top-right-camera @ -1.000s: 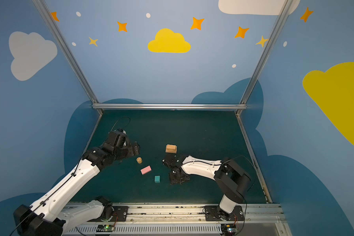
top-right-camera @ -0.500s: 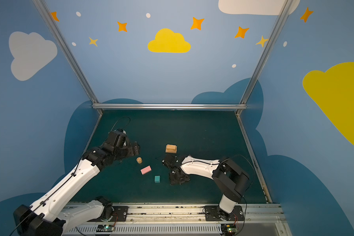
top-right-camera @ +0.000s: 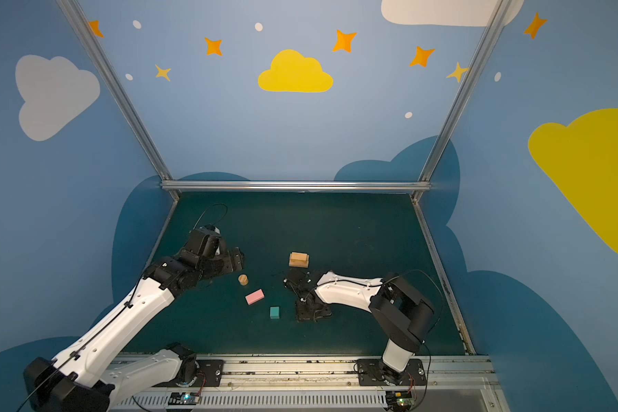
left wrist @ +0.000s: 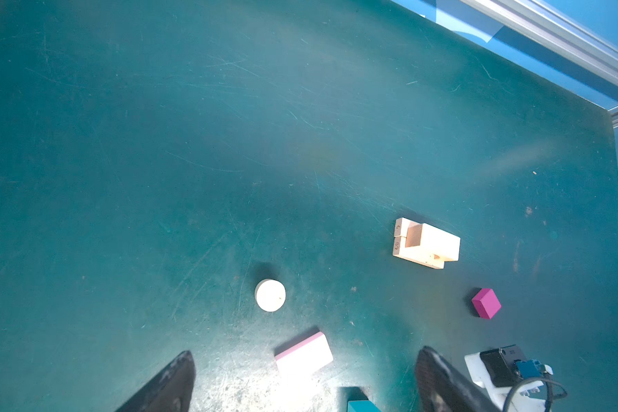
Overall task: Build the wood block tower
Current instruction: 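Lift the orange block with the right gripper and carry it toward the tower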
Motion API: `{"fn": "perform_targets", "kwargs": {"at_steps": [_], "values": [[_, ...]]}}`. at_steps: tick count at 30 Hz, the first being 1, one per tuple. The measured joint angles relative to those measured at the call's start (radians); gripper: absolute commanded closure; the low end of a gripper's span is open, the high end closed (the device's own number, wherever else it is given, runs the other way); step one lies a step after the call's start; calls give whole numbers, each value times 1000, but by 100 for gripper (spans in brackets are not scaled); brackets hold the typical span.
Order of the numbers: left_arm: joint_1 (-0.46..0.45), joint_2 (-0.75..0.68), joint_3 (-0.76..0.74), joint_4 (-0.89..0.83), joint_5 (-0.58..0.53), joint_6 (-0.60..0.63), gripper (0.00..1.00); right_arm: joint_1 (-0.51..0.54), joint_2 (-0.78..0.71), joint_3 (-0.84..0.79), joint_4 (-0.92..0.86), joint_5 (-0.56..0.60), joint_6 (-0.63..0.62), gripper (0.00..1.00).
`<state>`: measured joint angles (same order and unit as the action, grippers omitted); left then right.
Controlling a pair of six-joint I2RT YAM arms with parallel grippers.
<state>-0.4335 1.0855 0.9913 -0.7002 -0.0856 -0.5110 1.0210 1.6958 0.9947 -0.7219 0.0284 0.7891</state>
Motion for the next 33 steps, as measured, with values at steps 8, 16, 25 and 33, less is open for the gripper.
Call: {"fn": "perform_targets", "kwargs": {"at_steps": [8,16,25,33], "values": [[0,0,0,0,-3,0,4,-7,2,13,1,5,0,29],[0,0,0,0,-3,0,4,-10,11,20,3,5,9,44],[0,0,0,0,-3,1,4,-10,15,26,-4,5,19,51],[0,0,0,0,-6,3,4,-19,23,108,-83,10,19,53]]}}
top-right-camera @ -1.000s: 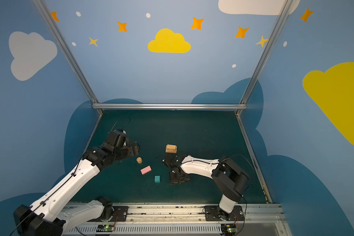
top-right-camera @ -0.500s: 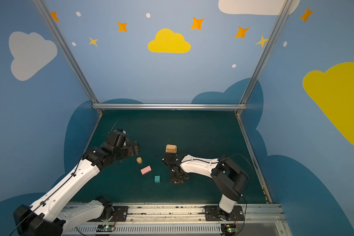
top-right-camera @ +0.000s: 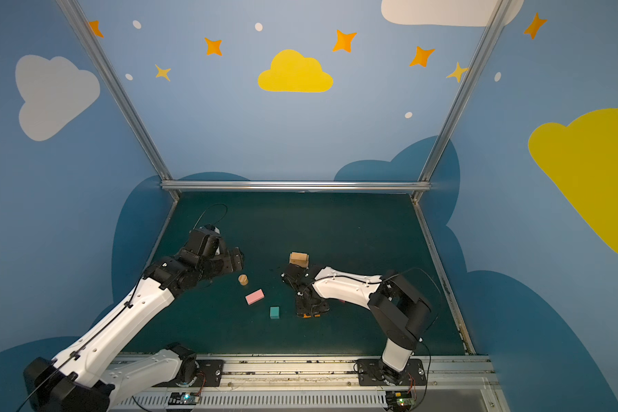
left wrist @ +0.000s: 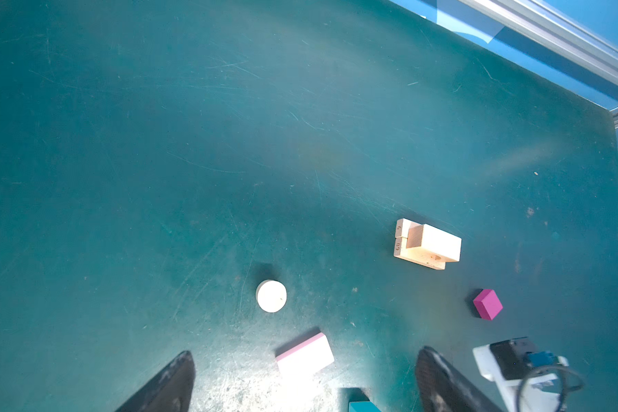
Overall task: Build the wood block tower
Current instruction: 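Lift the orange block with the right gripper and carry it toward the tower, then lower the orange block onto the white arch block with the right gripper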
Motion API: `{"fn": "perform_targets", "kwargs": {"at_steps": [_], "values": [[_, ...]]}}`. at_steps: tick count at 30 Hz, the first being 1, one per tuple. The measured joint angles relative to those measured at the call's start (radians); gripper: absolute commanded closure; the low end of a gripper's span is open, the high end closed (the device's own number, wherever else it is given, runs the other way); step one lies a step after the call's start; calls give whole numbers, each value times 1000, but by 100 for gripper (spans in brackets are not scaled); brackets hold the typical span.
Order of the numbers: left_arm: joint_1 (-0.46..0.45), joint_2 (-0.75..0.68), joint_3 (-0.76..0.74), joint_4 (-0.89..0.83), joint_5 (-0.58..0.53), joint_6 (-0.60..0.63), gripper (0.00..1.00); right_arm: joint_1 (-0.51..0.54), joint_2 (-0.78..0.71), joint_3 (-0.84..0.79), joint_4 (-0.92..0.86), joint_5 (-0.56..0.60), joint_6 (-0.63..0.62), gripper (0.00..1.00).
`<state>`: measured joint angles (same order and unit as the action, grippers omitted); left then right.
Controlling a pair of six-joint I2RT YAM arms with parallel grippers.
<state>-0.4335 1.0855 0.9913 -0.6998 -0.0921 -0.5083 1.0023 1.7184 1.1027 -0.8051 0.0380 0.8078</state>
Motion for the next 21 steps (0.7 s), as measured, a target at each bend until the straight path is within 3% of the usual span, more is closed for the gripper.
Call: {"fn": "perform_targets", "kwargs": {"at_steps": [13,21], "values": [[16,-9,-2,16,-8,15,4,-111,19,302,-159,24,-4,58],[36,11,-8,34,2,22,4,-162,220,642,-255,39,-27,61]]}}
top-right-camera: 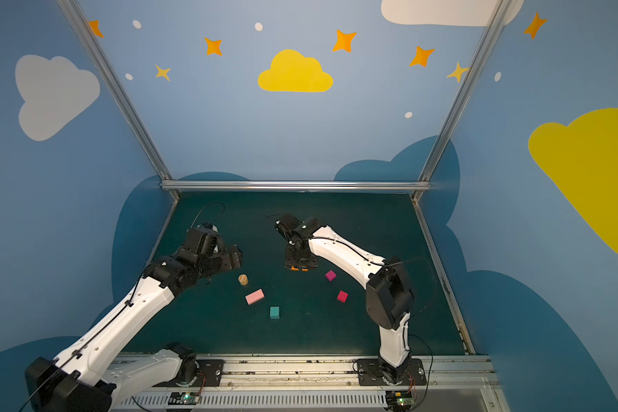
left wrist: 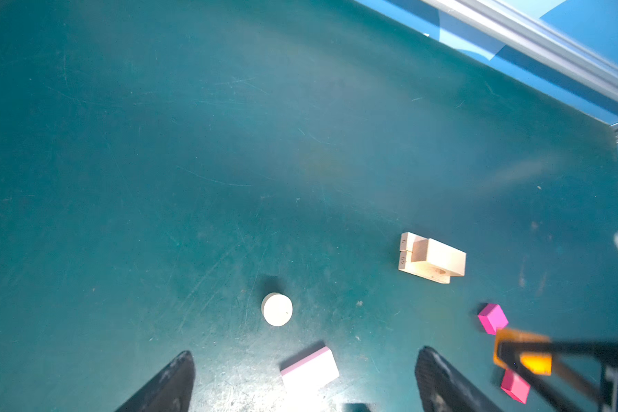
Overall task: Build the wood block tower
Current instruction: 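Lower the orange block onto the white arch block with the right gripper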
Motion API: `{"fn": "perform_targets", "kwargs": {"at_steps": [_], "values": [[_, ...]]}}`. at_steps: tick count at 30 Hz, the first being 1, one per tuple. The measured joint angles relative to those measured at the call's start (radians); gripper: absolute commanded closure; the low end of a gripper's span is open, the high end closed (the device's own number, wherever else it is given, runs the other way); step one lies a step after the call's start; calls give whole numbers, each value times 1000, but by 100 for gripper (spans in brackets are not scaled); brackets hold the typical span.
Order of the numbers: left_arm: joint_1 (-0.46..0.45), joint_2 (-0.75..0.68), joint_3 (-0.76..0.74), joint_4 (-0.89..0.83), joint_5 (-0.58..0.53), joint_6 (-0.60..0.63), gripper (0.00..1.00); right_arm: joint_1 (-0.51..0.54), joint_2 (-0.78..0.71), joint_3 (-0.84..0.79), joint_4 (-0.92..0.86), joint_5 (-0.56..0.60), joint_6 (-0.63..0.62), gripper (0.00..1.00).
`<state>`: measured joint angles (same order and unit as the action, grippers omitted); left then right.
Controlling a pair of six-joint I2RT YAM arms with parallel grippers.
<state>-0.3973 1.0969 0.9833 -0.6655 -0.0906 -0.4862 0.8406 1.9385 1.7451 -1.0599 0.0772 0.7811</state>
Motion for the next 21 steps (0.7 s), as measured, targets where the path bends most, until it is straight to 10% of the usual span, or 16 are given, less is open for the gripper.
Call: {"fn": "perform_targets", "kwargs": {"at_steps": [21], "values": [[32,50,0,4,45,18,4,-81,324,400,-155,52,3,69]]}}
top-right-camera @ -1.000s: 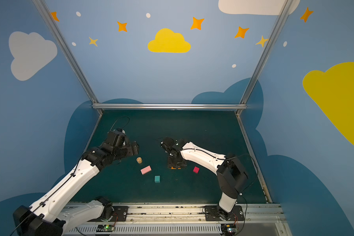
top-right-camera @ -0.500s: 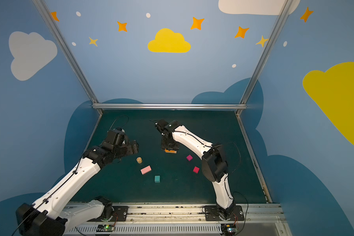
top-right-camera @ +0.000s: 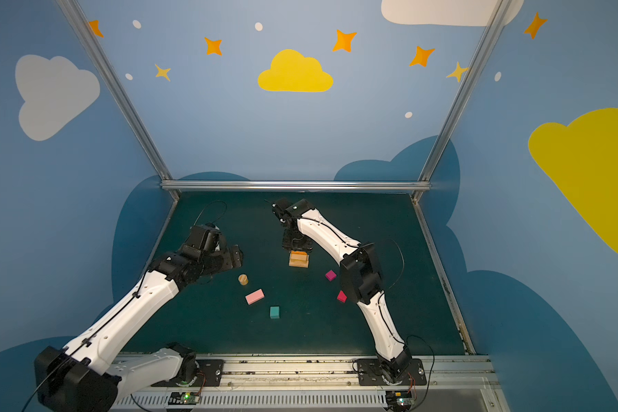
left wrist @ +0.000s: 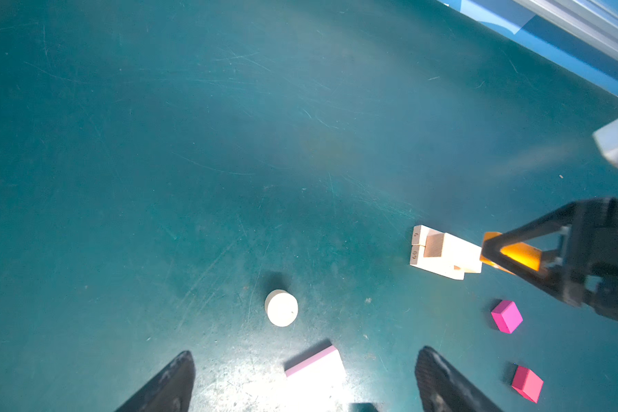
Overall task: Build the wood block tower
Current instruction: 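Lower the orange block onto the white arch block with the right gripper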
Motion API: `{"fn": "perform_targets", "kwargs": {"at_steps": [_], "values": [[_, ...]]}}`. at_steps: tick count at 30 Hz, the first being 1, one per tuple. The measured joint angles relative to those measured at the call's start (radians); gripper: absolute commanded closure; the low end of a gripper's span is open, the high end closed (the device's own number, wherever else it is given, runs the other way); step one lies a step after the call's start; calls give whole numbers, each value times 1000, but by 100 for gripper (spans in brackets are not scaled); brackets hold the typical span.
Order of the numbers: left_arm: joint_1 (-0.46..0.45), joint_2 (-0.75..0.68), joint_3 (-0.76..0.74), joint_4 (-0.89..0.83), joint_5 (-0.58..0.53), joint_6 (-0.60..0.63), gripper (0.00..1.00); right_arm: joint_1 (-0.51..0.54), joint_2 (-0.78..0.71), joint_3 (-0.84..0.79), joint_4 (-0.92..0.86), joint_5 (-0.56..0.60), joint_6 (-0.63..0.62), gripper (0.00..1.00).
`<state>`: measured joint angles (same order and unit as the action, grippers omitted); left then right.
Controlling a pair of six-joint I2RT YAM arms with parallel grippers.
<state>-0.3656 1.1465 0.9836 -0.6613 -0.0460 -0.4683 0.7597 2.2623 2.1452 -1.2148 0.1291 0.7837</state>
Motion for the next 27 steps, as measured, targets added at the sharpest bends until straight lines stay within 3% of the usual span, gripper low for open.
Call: {"fn": "perform_targets", "kwargs": {"at_steps": [27], "values": [[8,0,0,0,8,0,4,-11,50,0,36,-5,43,70]]}}
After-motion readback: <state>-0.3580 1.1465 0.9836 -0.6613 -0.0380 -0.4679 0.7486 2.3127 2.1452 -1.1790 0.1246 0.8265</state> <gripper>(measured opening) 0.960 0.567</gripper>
